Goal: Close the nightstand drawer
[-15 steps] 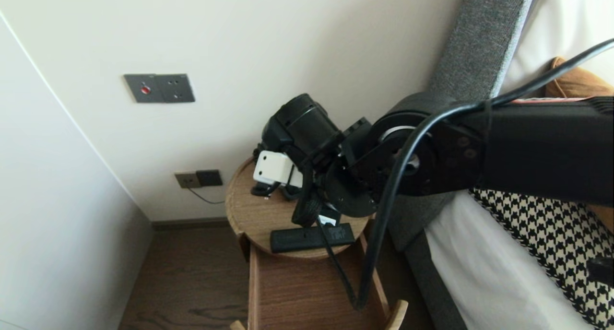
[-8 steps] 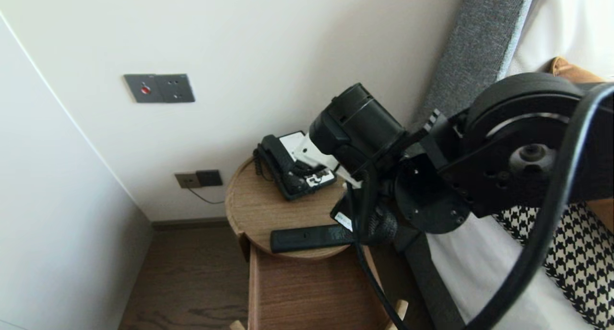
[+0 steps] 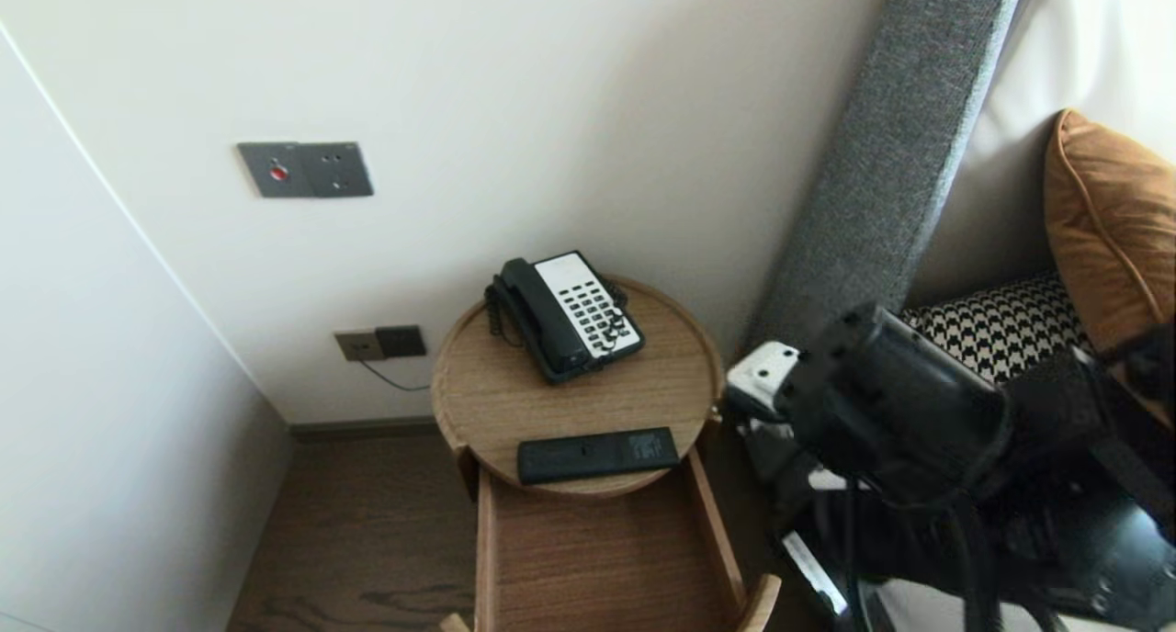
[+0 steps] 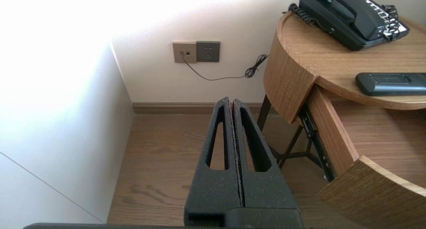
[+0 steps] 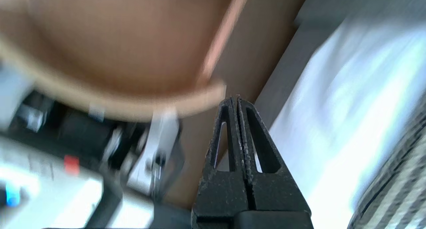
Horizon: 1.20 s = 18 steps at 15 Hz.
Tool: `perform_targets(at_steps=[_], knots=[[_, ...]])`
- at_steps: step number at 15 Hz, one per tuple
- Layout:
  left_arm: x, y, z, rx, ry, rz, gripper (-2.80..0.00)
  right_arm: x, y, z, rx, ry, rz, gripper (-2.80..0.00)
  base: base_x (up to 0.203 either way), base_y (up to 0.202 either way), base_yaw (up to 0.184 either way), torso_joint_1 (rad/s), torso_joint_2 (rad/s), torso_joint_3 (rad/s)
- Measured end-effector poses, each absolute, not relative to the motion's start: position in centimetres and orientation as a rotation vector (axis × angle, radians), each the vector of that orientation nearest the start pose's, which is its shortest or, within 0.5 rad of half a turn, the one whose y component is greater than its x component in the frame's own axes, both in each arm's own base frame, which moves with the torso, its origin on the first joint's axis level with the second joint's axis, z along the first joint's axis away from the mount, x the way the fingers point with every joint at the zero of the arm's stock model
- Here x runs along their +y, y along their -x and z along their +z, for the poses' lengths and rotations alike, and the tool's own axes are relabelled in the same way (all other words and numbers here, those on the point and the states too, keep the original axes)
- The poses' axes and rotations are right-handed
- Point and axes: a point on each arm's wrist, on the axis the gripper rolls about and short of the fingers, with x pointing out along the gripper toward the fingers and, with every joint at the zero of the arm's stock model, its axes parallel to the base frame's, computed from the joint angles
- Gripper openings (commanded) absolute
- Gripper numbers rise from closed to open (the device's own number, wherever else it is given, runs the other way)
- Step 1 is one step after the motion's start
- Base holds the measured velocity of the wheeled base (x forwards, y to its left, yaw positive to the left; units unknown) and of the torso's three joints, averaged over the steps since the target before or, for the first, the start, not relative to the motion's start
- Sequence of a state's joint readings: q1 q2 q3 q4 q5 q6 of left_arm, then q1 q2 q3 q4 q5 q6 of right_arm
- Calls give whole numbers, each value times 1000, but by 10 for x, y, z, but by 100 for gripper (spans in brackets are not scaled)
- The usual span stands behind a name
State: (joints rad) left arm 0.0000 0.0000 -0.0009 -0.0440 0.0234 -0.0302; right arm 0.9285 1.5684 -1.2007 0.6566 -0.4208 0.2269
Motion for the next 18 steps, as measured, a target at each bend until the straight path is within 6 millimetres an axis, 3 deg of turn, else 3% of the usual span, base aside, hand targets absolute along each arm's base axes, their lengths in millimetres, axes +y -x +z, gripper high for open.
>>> perform_targets(at_steps=[4, 8, 13, 18], knots=[[1, 23, 80, -45, 31, 23, -280, 147, -120, 190, 939, 394, 449, -280, 0, 0, 0, 0, 0, 0], [1, 23, 80, -45, 30, 23, -280, 127, -107, 153, 936, 309, 488, -280, 0, 0, 0, 0, 0, 0], [1, 23, 80, -45, 30, 23, -280, 137, -118, 107, 891, 177, 478, -280, 0, 0, 0, 0, 0, 0], [1, 23, 80, -45, 31, 23, -280, 153, -130, 74, 857, 75, 467, -280, 0, 0, 0, 0, 0, 0]])
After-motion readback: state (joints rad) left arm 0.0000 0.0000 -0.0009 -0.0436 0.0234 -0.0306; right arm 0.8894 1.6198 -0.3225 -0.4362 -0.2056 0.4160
